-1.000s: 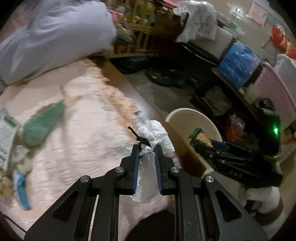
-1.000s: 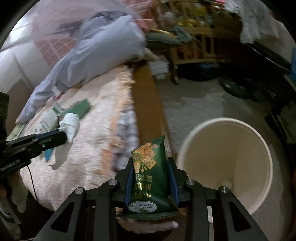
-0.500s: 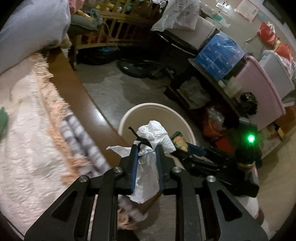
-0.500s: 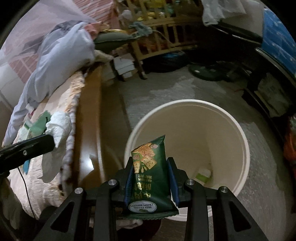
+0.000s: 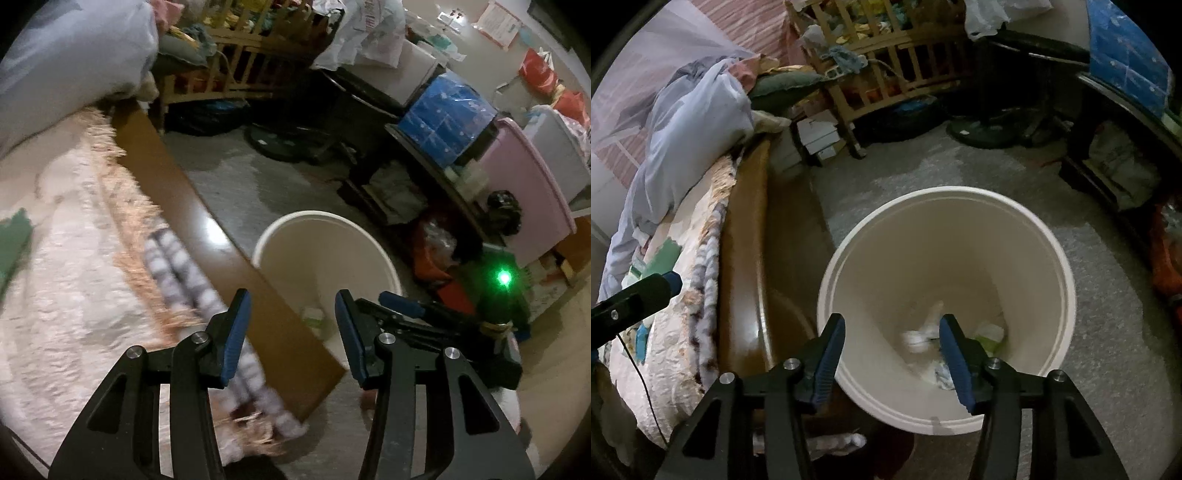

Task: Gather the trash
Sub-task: 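Move both open tools back over the trash on the bed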

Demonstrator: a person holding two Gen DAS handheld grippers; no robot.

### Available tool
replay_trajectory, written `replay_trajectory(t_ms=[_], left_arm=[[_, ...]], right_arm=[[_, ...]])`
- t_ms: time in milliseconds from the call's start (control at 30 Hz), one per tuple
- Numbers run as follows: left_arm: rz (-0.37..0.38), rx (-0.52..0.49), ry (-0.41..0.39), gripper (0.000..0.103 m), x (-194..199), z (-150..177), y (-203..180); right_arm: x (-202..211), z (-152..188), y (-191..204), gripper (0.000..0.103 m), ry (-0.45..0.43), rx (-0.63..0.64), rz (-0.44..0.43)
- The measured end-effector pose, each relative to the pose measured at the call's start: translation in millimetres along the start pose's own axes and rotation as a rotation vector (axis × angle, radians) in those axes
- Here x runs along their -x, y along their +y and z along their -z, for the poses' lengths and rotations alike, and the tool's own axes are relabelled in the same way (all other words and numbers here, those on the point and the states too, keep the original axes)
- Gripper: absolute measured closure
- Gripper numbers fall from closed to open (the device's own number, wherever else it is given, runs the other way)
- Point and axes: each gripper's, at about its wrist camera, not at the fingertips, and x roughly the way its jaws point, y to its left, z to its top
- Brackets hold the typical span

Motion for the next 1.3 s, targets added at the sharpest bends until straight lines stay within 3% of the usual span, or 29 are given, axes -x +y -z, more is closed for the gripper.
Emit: replay_trajectory(t_ms=[367,700,867,1300], left_arm=[[-0.197,0.011,-0.072,0.058,36.5,18.9,40.6],[-0.316,0.065,-0.123,0.058,74.0,40.0,81.2],[-0.35,0.122,-0.135,0.058,94.5,55.0,105.3],[-0.489,0.279,-0.145,0.058,155.2,102.1,186.8]], right_arm=[[-4.8,6.2,49.1,0.052,0.018,0.092,-0.039],[-6.6,9.5,104.1,0.05,0.03,0.181,-0.081],[-6.9,13.1,136.8,0.043,0.034,0.232,-0.11],[-21.4,27.8,214.5,0.043,0.075,0.379,-0.178]])
